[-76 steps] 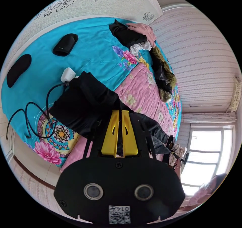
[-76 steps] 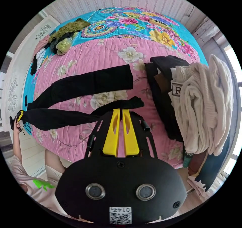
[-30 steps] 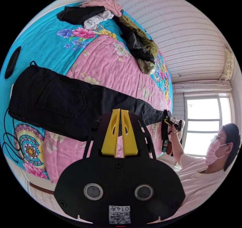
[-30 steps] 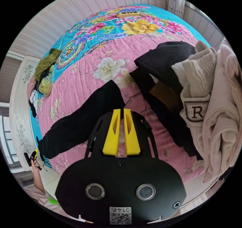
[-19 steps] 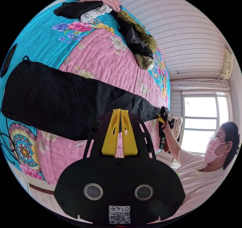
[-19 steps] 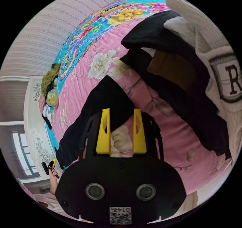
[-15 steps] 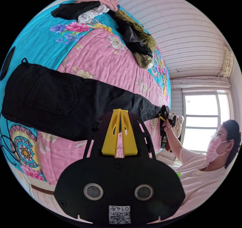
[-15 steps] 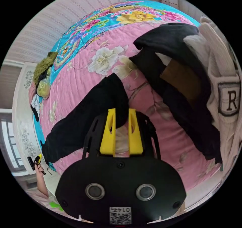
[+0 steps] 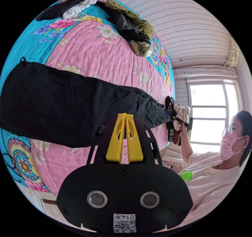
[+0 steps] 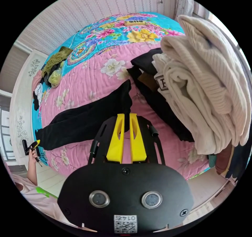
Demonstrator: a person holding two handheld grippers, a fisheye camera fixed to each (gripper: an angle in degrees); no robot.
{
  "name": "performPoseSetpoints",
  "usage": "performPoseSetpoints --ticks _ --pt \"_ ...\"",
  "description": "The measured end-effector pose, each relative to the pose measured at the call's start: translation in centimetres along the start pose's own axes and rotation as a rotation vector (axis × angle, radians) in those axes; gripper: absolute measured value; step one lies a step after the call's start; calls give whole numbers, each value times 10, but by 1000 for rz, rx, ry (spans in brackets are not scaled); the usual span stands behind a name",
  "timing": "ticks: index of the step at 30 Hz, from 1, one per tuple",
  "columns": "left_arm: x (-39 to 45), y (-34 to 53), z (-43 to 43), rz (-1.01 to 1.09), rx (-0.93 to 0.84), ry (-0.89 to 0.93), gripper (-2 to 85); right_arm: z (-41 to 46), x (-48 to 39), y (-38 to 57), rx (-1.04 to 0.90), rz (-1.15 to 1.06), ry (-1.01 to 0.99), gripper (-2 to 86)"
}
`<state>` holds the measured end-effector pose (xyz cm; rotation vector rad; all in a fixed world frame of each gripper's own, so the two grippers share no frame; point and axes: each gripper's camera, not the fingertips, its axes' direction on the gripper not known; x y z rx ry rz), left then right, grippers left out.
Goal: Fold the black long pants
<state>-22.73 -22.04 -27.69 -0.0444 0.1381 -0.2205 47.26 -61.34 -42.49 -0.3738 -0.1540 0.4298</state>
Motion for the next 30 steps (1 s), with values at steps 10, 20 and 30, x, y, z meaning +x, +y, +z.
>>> performPoseSetpoints --ticks 10,20,30 --pt "23 -1 15 31 23 -3 -10 -10 9 11 300 -93 -189 28" --pt "36 9 25 -5 4 36 -10 62 72 -5 35 176 -297 72" --pt "76 14 48 41 -39 50 -9 81 74 -10 -7 146 -165 128"
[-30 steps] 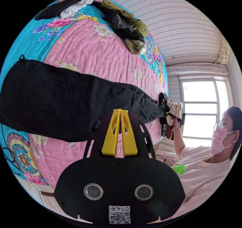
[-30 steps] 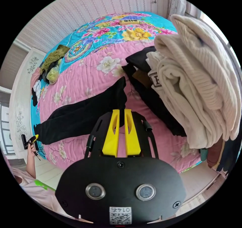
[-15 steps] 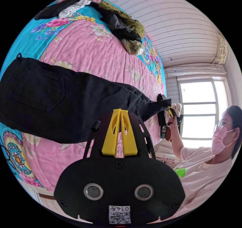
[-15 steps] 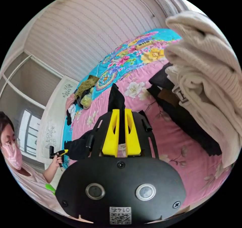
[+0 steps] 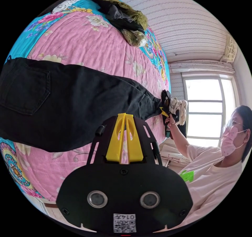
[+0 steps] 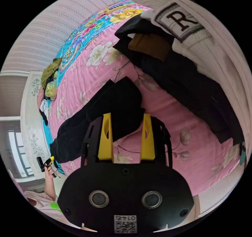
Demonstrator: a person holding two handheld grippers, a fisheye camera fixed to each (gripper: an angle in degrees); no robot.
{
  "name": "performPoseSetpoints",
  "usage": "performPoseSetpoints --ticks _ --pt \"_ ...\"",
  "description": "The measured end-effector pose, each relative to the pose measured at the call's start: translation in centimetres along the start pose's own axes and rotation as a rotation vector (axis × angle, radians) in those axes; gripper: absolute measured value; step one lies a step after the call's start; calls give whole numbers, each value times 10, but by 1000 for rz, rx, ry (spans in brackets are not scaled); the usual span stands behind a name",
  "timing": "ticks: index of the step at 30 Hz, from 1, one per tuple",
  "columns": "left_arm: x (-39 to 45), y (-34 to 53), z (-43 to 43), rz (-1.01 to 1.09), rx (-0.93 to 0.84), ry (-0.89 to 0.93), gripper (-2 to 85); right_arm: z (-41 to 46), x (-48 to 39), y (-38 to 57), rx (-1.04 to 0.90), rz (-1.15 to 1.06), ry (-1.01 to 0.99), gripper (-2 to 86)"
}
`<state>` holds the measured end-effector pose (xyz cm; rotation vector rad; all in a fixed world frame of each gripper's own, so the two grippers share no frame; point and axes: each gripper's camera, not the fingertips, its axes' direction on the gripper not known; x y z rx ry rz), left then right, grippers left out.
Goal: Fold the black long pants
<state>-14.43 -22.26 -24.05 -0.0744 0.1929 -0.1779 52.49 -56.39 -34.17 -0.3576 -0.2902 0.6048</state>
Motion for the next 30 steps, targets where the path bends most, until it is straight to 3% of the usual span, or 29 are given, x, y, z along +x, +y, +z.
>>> performPoseSetpoints --ticks 3,6,11,13,17,21,23,30 --pt "22 -1 0 71 11 -69 -5 6 -15 -3 0 -83 80 92" --pt "63 -11 4 310 -22 -200 24 11 -15 -9 -28 -99 85 74" --pt "154 -25 52 793 -125 -609 100 12 -1 -13 -39 -61 14 65" --pt "174 -30 76 896 -180 -708 104 13 3 -14 -37 -50 2 65" --pt "205 -38 126 1063 -307 -744 105 15 15 -16 -42 -20 -46 64" --pt "215 -46 163 1102 -395 -844 76 15 36 -16 -36 46 -177 53" --pt "214 -51 178 1051 -480 -798 14 15 43 -14 -23 61 -220 70" --pt "242 -55 124 962 -345 -730 -7 12 47 -10 -12 19 -240 79"
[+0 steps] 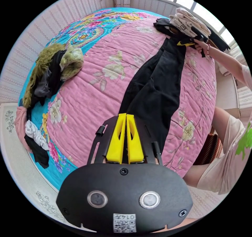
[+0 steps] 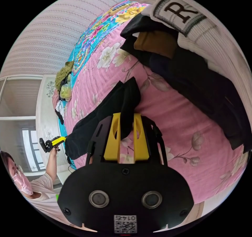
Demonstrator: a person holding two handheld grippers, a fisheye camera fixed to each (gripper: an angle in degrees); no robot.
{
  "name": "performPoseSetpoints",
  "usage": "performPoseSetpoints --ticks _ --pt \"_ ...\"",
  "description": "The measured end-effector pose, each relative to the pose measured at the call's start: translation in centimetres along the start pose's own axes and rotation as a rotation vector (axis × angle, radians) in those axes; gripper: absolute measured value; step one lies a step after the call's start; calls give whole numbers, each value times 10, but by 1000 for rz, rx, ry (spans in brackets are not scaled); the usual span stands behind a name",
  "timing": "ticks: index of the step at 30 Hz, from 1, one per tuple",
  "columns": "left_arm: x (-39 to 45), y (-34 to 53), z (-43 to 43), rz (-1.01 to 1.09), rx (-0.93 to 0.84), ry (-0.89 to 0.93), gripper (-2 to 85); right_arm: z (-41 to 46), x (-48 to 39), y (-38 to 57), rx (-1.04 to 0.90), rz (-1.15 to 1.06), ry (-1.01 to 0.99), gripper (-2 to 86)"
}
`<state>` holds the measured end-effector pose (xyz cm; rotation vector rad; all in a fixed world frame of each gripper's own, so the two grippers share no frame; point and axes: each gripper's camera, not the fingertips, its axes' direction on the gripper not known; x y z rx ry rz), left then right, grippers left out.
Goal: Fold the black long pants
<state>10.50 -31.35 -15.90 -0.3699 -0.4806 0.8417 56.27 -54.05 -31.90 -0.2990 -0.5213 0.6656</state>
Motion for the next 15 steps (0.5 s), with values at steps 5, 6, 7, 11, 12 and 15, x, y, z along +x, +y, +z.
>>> performPoseSetpoints --ticks 5,6,7,11,12,15 --pt "-16 -1 5 -82 -102 2 3 6 -6 0 -10 -34 24 83" --pt "-17 -2 11 -93 -116 7 5 10 -6 0 -18 -30 34 85" --pt "-18 -6 21 -105 -143 11 20 11 -6 1 -18 -26 35 86" --pt "-15 -8 10 -132 -125 -51 78 11 -4 6 -12 -9 46 95" --pt "-14 -7 6 -136 -118 -64 81 12 -5 8 -18 -14 67 100" --pt "-8 5 -15 -158 -103 -123 86 26 -8 8 -37 -14 39 120"
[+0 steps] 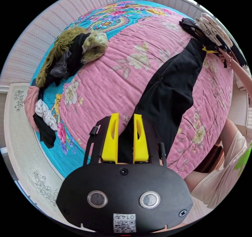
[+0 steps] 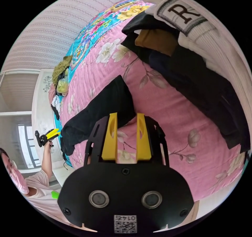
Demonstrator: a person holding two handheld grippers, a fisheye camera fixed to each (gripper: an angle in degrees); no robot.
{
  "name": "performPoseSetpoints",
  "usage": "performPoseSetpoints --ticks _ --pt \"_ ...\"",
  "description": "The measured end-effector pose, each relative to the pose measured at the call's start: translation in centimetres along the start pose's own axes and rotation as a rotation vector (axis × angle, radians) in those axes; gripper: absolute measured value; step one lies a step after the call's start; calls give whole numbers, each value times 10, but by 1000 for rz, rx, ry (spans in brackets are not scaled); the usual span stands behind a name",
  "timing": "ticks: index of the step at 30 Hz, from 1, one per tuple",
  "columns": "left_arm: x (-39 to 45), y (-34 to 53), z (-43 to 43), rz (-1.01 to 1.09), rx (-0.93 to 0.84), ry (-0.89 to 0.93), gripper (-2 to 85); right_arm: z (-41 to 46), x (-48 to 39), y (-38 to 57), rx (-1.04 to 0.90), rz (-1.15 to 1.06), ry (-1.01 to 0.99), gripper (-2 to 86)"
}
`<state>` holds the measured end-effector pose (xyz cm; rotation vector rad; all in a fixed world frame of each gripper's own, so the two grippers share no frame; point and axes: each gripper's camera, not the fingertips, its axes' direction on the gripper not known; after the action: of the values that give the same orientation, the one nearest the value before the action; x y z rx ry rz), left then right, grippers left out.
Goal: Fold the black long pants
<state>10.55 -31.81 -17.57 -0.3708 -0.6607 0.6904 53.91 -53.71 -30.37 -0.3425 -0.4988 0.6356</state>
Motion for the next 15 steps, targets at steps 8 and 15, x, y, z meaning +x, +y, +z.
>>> performPoseSetpoints --ticks 8,15 --pt "11 51 -44 -87 99 8 66 31 -50 2 -4 -177 237 70" --pt "43 69 -53 17 104 143 61 4 -73 14 -10 -236 136 51"
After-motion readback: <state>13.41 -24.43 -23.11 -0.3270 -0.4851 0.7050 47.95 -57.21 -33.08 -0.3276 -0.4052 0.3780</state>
